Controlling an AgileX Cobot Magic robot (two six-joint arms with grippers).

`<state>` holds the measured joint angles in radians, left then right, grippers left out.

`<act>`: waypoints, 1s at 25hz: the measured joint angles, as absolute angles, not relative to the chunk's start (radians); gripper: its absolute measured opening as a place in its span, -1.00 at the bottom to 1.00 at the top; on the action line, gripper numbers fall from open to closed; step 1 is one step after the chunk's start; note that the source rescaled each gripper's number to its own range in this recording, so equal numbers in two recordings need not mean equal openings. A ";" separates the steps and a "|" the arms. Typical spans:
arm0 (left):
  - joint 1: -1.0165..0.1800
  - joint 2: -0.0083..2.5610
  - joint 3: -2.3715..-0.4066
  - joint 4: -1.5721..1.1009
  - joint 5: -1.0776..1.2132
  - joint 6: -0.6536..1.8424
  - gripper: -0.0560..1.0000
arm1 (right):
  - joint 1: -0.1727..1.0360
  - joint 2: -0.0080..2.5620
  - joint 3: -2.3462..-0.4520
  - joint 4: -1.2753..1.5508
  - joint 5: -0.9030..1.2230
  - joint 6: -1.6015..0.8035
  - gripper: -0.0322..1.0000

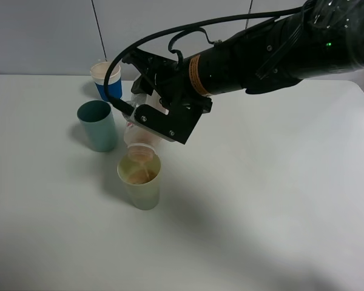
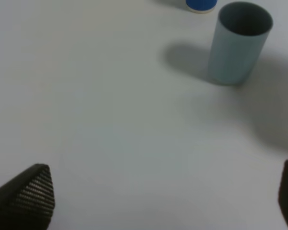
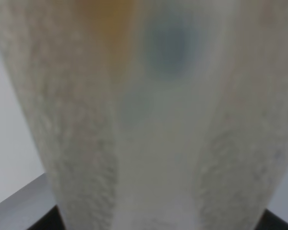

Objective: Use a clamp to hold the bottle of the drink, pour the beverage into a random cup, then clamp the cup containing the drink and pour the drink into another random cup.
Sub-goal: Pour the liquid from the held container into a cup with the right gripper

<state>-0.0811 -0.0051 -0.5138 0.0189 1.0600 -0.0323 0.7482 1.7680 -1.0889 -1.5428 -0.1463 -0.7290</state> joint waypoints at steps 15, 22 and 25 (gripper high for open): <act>-0.081 -0.005 -0.514 0.019 1.060 -0.032 0.90 | 0.748 1.768 -1.089 -1.543 -0.150 -0.791 -0.94; -0.081 -0.005 -0.514 0.019 1.060 -0.032 0.90 | 0.748 1.768 -1.089 -1.542 -0.150 -0.796 -0.94; -0.081 -0.005 -0.514 0.019 1.060 -0.032 0.90 | 0.748 1.768 -1.089 -1.502 -0.150 -0.798 -0.94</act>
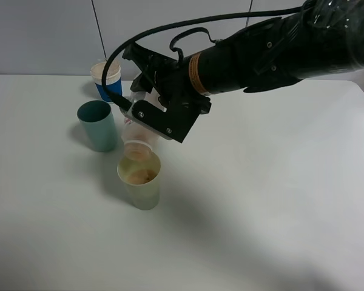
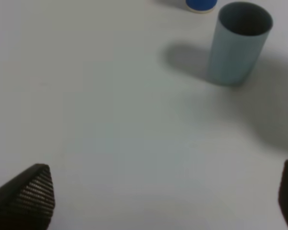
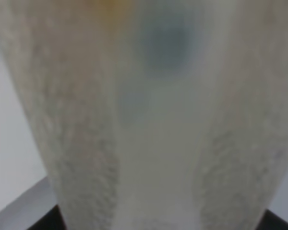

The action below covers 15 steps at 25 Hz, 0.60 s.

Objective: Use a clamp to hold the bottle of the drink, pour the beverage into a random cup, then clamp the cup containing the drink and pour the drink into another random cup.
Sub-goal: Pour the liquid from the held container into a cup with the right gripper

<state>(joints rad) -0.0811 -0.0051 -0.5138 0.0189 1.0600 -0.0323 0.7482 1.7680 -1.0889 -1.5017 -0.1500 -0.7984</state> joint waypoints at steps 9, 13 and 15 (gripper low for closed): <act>-0.081 -0.005 -0.514 0.019 1.060 -0.032 0.90 | 0.748 1.768 -1.089 -1.294 -0.148 -0.798 -0.94; -0.081 -0.005 -0.514 0.019 1.060 -0.032 0.90 | 0.748 1.768 -1.089 -1.278 -0.147 -0.798 -0.94; -0.081 -0.005 -0.514 0.019 1.060 -0.032 0.90 | 0.748 1.768 -1.089 -1.276 -0.147 -0.796 -0.94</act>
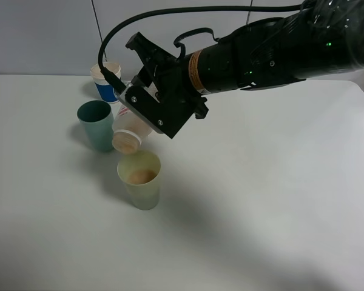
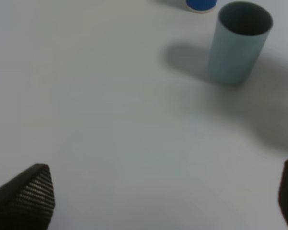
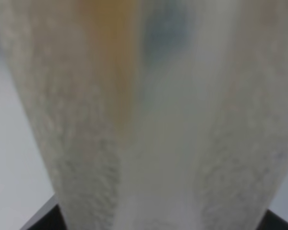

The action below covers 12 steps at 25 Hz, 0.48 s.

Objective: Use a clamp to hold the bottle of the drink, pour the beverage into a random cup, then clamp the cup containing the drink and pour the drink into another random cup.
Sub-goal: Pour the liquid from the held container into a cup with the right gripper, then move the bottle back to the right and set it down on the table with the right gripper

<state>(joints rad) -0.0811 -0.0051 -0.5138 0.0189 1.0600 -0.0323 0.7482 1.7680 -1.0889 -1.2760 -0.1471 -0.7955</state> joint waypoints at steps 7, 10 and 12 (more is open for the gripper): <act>-0.081 -0.005 -0.514 0.019 1.060 -0.032 0.90 | 0.748 1.768 -1.089 -1.187 -0.144 -0.681 -0.94; -0.081 -0.005 -0.514 0.019 1.060 -0.032 0.90 | 0.748 1.768 -1.089 -1.137 -0.143 -0.652 -0.94; -0.081 -0.005 -0.514 0.019 1.060 -0.032 0.90 | 0.748 1.768 -1.089 -1.048 -0.136 -0.624 -0.94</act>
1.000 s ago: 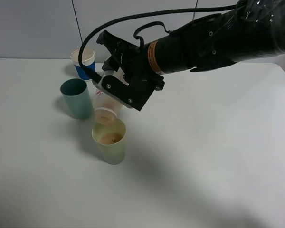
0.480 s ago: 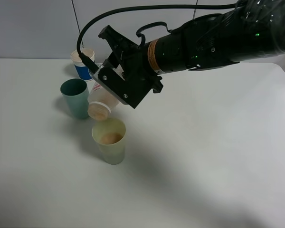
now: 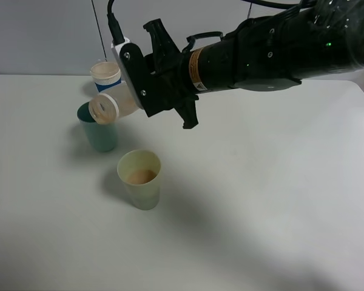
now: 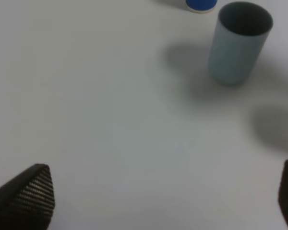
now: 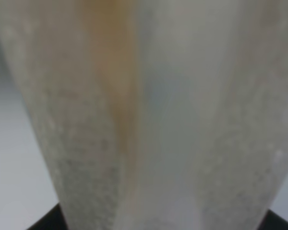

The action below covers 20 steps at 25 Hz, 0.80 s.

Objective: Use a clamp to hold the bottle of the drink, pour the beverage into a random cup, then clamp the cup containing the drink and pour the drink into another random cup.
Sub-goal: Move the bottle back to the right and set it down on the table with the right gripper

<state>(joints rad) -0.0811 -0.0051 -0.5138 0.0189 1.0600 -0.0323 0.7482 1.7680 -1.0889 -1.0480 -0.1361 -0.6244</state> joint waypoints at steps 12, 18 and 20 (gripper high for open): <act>-0.081 -0.005 -0.514 0.019 1.060 -0.032 0.90 | 0.687 1.768 -1.089 -0.579 -0.116 -0.611 -0.94; -0.081 -0.005 -0.514 0.019 1.060 -0.032 0.90 | 0.533 1.783 -1.089 -0.276 -0.131 -0.607 -0.94; -0.081 -0.005 -0.514 0.019 1.059 -0.032 0.90 | 0.508 1.790 -1.089 -0.217 -0.131 -0.607 -0.94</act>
